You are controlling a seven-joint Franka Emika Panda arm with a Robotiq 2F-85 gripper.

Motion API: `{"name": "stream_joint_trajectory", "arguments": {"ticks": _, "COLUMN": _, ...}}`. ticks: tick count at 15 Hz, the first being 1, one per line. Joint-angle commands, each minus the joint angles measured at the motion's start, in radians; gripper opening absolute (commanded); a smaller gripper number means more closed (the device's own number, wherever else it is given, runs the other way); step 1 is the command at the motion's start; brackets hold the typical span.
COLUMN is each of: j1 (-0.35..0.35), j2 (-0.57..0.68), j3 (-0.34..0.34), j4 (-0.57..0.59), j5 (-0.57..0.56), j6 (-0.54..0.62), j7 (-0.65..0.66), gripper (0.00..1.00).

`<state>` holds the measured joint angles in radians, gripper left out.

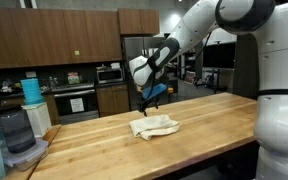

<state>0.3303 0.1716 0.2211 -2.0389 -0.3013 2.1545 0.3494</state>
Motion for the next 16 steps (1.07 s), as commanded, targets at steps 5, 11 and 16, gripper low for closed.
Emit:
{"name": "stream_joint_trajectory", "arguments": {"ticks": 5, "j1": -0.016, "j2": -0.148, "j3": 0.008, "j4": -0.134, "j5": -0.031, "j6": -0.004, "j7": 0.223, "gripper": 1.00}}
{"name": "stream_joint_trajectory", "arguments": {"ticks": 11, "j1": -0.031, "j2": -0.097, "j3": 0.004, "j4": -0.136, "j5": 0.027, "j6": -0.032, "j7": 0.269, "gripper": 1.00}}
{"name": "stream_joint_trajectory", "arguments": {"ticks": 16, "j1": -0.068, "j2": -0.012, "j3": -0.018, "j4": -0.116, "j5": 0.183, "j6": -0.058, "j7": 0.244, "gripper": 1.00}}
